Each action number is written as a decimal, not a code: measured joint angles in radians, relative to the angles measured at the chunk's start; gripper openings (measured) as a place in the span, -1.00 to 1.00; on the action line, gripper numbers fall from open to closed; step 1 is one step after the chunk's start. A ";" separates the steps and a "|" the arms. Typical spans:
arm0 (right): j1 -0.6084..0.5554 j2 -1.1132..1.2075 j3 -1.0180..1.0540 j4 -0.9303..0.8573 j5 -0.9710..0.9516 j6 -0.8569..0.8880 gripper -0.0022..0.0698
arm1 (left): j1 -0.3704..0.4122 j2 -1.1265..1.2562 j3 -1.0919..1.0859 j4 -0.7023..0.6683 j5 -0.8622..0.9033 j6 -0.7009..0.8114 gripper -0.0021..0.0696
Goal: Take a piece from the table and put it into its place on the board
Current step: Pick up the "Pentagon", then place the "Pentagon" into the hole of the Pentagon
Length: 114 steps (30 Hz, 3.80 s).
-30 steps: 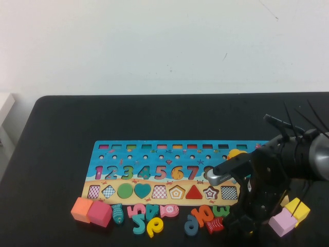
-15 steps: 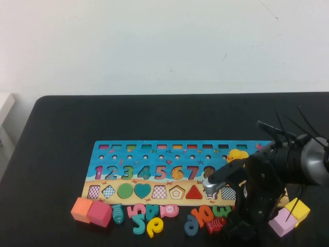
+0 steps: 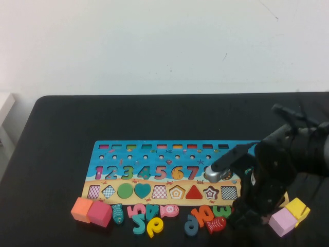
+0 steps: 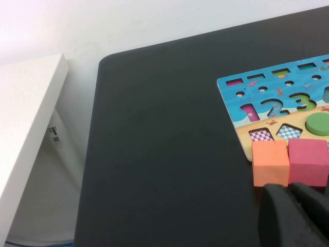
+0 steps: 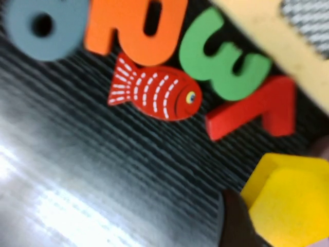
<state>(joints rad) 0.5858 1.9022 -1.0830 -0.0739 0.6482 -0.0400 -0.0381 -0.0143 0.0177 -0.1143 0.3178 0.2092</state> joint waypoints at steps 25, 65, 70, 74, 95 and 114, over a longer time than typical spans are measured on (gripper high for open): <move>0.105 0.313 -0.637 0.118 0.325 -0.205 0.11 | 0.000 0.000 0.000 0.000 0.000 -0.004 -0.95; 0.105 0.476 -0.777 0.134 0.288 -0.051 0.11 | 0.000 0.000 0.000 0.000 0.000 0.000 -0.95; 0.105 0.476 -0.777 0.134 0.290 -0.051 0.15 | 0.000 0.000 0.000 0.000 0.000 0.000 -0.95; 0.105 0.476 -0.777 0.134 0.293 -0.051 0.19 | 0.000 0.000 0.000 0.000 0.000 0.000 -0.95; 0.105 0.476 -0.883 0.115 0.382 -0.051 -0.15 | 0.000 0.000 0.000 0.000 0.000 -0.003 -0.95; 0.109 0.476 -0.884 0.249 0.423 -0.177 -0.89 | 0.000 0.000 0.000 0.000 0.000 -0.003 -0.95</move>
<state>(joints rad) 0.6945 2.3784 -1.9671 0.1752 1.0707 -0.2168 -0.0381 -0.0143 0.0177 -0.1143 0.3178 0.2065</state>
